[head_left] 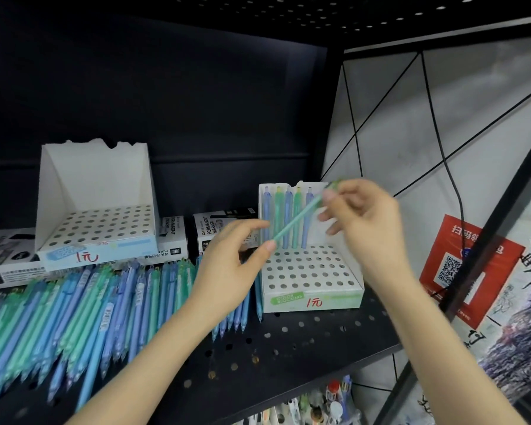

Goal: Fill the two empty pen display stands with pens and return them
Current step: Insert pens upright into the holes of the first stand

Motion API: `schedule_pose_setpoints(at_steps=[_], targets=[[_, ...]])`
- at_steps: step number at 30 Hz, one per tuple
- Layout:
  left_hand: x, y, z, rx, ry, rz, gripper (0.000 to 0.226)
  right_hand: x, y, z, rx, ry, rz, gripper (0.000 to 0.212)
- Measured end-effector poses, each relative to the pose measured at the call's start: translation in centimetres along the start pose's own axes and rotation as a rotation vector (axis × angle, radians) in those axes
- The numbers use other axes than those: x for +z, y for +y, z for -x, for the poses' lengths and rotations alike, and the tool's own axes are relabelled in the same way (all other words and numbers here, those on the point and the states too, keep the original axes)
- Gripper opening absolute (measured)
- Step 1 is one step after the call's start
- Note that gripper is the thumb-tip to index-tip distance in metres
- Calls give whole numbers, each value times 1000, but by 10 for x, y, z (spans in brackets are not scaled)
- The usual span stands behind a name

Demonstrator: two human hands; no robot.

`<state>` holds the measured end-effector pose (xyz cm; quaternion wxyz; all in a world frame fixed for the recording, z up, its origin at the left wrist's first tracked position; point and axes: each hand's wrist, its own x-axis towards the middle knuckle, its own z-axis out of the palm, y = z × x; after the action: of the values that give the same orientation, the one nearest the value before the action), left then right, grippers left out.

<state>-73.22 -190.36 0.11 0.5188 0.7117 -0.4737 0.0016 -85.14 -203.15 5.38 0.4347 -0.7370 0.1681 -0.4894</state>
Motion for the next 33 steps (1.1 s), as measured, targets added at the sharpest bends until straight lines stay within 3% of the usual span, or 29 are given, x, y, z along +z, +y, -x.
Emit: schedule_pose_setpoints(at_steps=[2, 4, 13, 21, 24, 26, 29, 33], targets=[[0, -5, -1, -34, -10, -156, 45, -16, 4, -14, -57, 153, 111, 5], [1, -7, -2, -73, -43, -230, 54, -20, 14, -23, -118, 201, 340, 5], [3, -12, -3, -139, -129, -196, 66, 1, 49, -40, -161, 109, 709, 15], [3, -20, -3, -125, -124, -158, 65, 16, 71, -53, 20, -13, 732, 16], [-2, -15, -2, -135, -102, -175, 60, 16, 54, -37, -92, 103, 812, 19], [-16, -13, 1, -137, -58, -195, 51, 20, 36, -14, -186, 140, 743, 21], [-51, -19, 13, -142, 33, -308, 34, 42, 18, 33, -179, -146, 593, 26], [-107, -37, 44, -245, 96, -558, 28, 80, 20, 80, -275, -513, 726, 46]])
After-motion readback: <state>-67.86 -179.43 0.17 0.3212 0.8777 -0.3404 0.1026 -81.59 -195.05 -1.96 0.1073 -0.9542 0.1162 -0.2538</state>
